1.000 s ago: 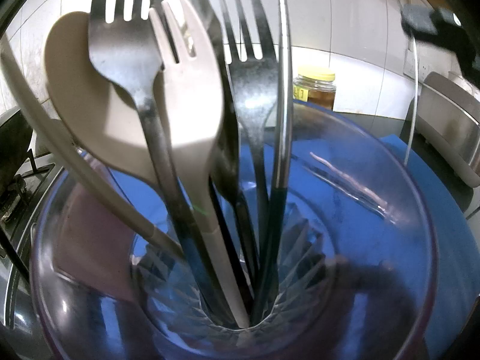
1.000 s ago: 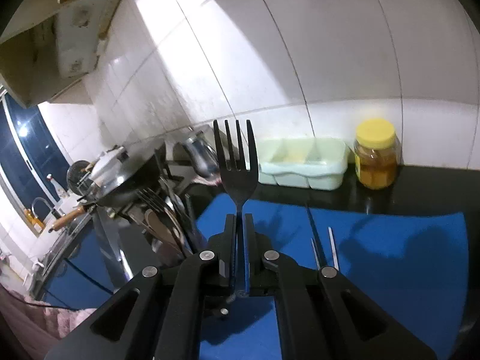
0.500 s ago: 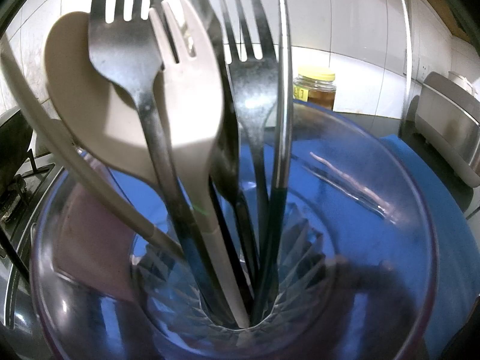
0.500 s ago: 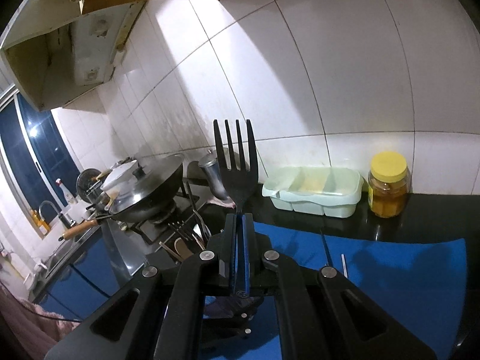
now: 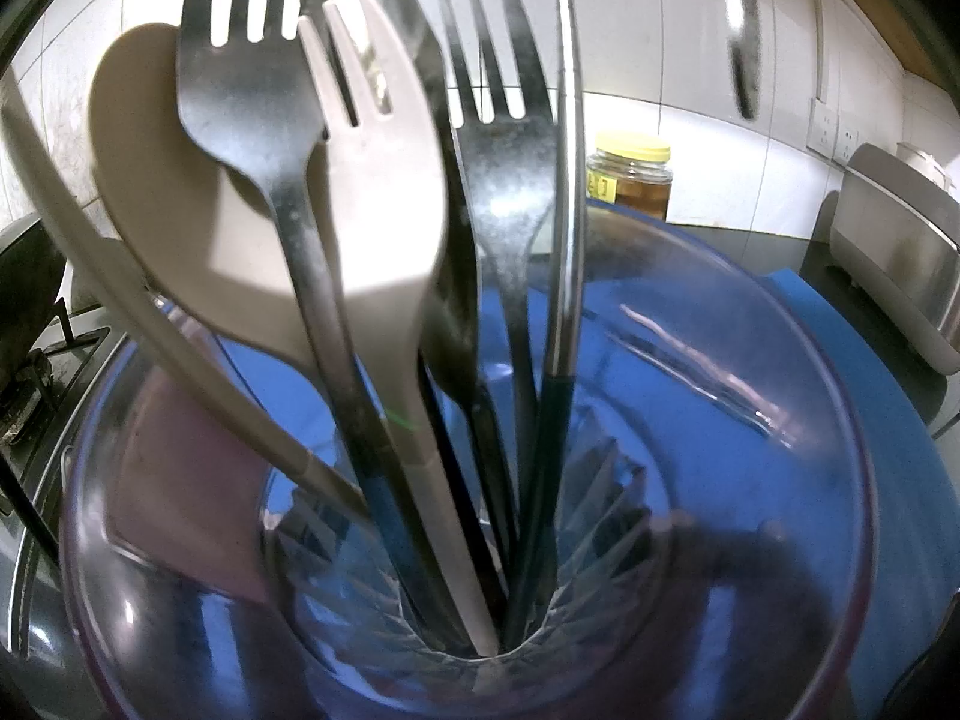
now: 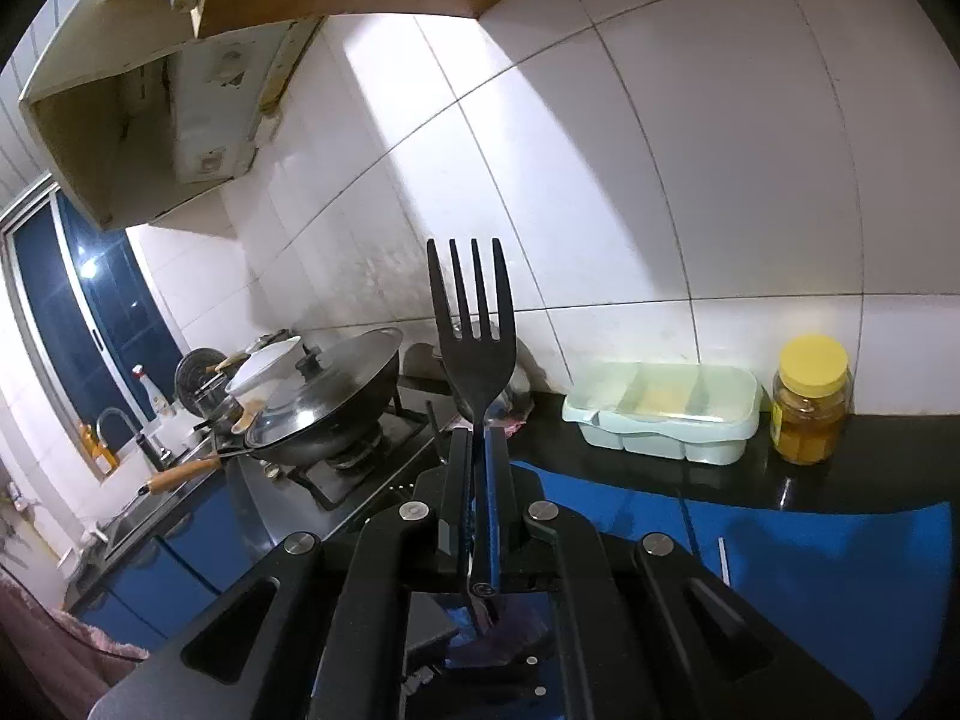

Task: Organize utensils
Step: 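Lower the metal fork into the glass cup with the right gripper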

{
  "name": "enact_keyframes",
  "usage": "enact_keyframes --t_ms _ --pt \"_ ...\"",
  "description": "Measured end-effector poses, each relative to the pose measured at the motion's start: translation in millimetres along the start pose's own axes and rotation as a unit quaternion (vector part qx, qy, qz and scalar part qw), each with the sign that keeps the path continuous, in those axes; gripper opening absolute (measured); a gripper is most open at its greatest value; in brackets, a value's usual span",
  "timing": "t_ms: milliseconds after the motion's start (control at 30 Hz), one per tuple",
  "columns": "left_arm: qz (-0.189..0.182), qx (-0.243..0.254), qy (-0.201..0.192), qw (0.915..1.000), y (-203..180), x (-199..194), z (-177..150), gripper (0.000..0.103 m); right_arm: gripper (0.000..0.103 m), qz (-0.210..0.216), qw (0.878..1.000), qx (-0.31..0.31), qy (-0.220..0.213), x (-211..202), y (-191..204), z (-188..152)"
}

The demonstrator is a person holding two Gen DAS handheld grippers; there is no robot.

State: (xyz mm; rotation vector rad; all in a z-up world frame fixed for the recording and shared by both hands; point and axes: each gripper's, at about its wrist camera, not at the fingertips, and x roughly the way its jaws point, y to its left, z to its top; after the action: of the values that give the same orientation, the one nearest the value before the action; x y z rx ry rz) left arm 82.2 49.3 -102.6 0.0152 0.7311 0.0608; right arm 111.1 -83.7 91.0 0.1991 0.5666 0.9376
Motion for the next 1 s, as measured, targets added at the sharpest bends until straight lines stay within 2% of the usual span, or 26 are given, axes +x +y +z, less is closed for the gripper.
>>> enact_keyframes --t_ms 533,1000 --pt "0.0 0.0 0.0 1.0 0.1 0.0 0.3 0.08 0.005 0.007 0.999 0.0 0.042 29.9 1.0 -18.8" --pt "0.0 0.0 0.0 1.0 0.1 0.2 0.1 0.079 0.005 -0.001 0.993 -0.035 0.109 54.6 9.0 -39.9"
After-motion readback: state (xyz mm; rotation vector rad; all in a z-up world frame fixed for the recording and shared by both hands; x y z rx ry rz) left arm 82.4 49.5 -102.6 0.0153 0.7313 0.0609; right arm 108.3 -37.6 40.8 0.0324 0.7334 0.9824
